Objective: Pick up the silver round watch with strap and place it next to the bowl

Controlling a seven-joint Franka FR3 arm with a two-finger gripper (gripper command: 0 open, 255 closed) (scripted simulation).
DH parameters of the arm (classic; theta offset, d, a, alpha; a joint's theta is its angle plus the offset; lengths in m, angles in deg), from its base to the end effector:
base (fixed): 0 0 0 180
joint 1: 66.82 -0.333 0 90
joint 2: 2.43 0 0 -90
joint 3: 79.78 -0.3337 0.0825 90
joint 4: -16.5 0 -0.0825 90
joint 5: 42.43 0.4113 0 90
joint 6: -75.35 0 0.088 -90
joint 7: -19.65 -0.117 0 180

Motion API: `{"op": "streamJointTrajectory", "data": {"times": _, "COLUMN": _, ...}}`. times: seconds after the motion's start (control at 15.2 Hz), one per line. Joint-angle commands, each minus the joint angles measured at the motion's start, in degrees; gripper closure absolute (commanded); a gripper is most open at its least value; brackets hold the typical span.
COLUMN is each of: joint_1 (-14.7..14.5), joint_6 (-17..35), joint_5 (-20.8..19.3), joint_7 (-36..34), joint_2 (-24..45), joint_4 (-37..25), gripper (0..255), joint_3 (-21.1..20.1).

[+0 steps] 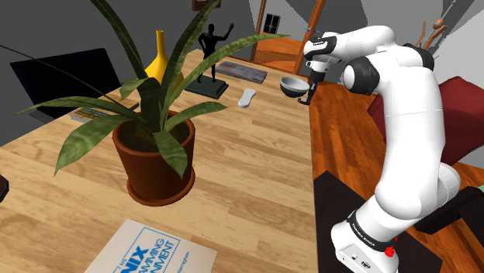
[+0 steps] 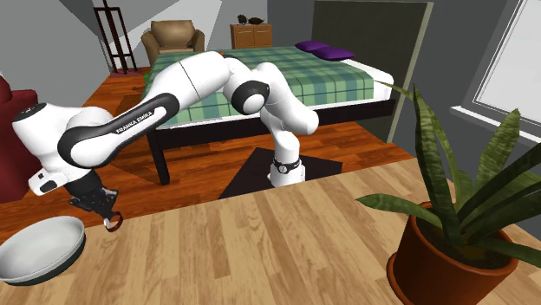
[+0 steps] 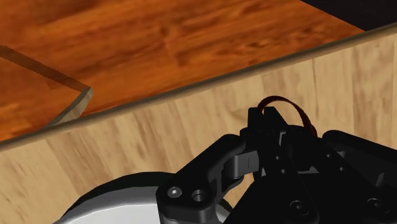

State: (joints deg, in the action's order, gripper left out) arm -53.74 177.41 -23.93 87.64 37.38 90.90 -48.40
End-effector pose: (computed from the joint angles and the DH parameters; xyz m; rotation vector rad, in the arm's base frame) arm 0.6142 -0.4300 0.3596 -2.9976 -0.6237 0.1426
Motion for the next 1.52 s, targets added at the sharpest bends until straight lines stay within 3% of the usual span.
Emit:
{"op": "streamJointTrajectory", "data": {"times": 0.0, "joint_1": -0.2, "joint_6": 1.3, "joint_5": 0.2, "joint_7": 0.1, "joint_2": 0.3, "joint_4": 1.0, "gripper": 255, "joint_3": -0.1}}
{"op": "streamJointTrajectory", "data": {"times": 0.53, "joint_1": -0.2, "joint_6": 1.2, "joint_5": 0.2, "joint_7": 0.1, "joint_2": 0.3, "joint_4": 1.0, "gripper": 255, "joint_3": -0.1}}
{"op": "streamJointTrajectory", "data": {"times": 0.59, "joint_1": -0.2, "joint_6": 1.2, "joint_5": 0.2, "joint_7": 0.1, "joint_2": 0.3, "joint_4": 1.0, "gripper": 0, "joint_3": -0.1}}
{"op": "streamJointTrajectory", "data": {"times": 0.92, "joint_1": -0.2, "joint_6": 1.2, "joint_5": 0.2, "joint_7": 0.1, "joint_2": 0.3, "joint_4": 1.0, "gripper": 0, "joint_3": -0.1}}
{"op": "streamJointTrajectory", "data": {"times": 1.19, "joint_1": 1.2, "joint_6": -5.9, "joint_5": -0.3, "joint_7": -0.8, "joint_2": 0.2, "joint_4": -6.5, "gripper": 0, "joint_3": 0.1}}
{"op": "streamJointTrajectory", "data": {"times": 1.45, "joint_1": 1.2, "joint_6": -5.9, "joint_5": -0.3, "joint_7": -0.8, "joint_2": 0.2, "joint_4": -6.5, "gripper": 0, "joint_3": 0.1}}
